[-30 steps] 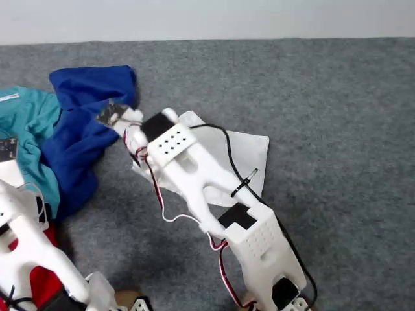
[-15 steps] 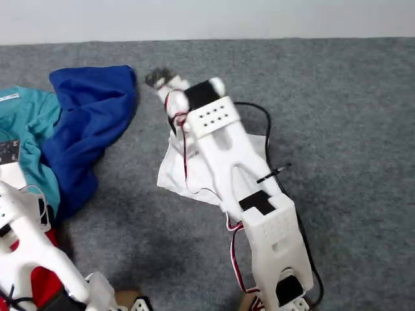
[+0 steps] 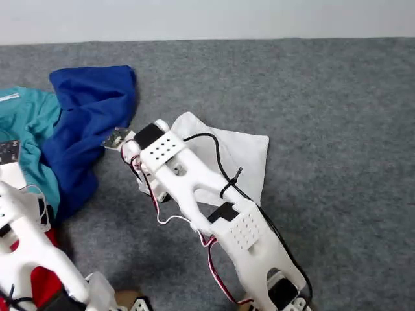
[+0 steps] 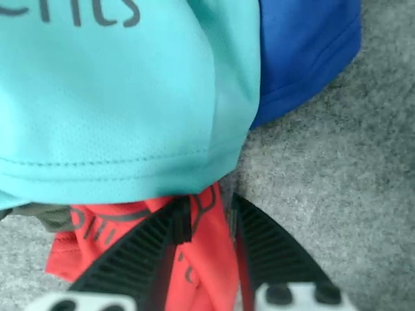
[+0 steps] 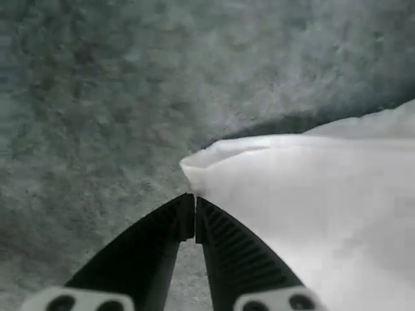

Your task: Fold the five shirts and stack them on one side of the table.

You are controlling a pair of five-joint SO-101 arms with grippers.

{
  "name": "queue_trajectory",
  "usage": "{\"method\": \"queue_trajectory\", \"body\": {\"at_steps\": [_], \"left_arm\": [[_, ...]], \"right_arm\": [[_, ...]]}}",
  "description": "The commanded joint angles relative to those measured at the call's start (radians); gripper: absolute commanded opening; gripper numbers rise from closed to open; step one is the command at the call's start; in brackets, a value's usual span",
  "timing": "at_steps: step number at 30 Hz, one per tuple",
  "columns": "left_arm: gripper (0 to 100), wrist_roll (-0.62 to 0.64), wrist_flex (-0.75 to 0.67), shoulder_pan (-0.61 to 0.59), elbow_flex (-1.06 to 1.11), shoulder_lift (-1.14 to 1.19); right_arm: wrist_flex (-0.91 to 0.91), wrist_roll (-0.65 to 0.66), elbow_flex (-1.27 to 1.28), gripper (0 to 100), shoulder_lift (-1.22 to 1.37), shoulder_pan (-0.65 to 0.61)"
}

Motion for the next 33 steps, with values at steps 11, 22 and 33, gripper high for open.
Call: {"method": "queue_trajectory", "body": {"at_steps": [11, 22, 33], "left_arm": [[11, -0.003, -0.015, 0.009, -0.005, -0.034], [11, -0.003, -0.066, 0.011, 0.028, -0.034], [11, 0.021, -0.074, 0.052, 0.058, -0.035]], "right_arm": [[0.116, 0.006, -0.222, 6.2, -0.168, 0.245], [0.077, -0.058, -0.129, 12.2, -0.136, 0.341], [0.079, -0.058, -0.180, 12.5, -0.045, 0.378]]}}
